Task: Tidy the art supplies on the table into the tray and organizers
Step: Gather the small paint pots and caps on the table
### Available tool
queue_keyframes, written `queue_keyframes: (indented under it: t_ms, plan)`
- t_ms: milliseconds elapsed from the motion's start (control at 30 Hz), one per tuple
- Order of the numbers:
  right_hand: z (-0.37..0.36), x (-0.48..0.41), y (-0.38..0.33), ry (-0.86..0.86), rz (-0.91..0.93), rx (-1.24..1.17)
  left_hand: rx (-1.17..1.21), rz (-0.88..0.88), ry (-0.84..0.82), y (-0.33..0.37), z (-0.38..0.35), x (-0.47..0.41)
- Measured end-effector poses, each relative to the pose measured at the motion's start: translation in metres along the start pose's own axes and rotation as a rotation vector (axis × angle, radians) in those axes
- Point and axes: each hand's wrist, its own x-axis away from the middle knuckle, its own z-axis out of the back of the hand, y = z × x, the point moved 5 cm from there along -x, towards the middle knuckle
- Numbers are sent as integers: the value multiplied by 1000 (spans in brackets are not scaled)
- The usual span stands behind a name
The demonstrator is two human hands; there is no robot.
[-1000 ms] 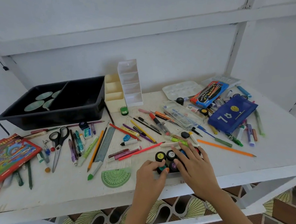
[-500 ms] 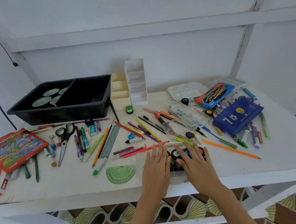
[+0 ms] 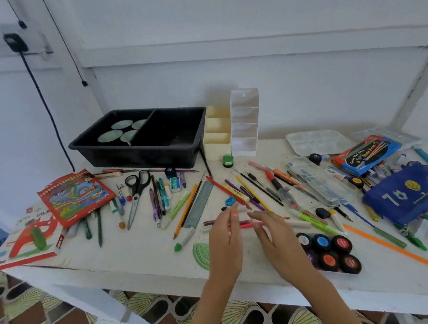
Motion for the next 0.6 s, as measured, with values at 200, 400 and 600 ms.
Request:
queue_keyframes:
  t_ms: [200, 400, 600]
  plan:
    - [-44, -58, -41, -95, 70, -139, 41, 54, 192, -29, 66, -49]
    - [-88, -116, -71, -149, 68, -197, -123, 24, 245, -56, 112, -113]
    - [-117, -158, -73, -167, 13, -192, -243, 41, 182, -79, 125, -172]
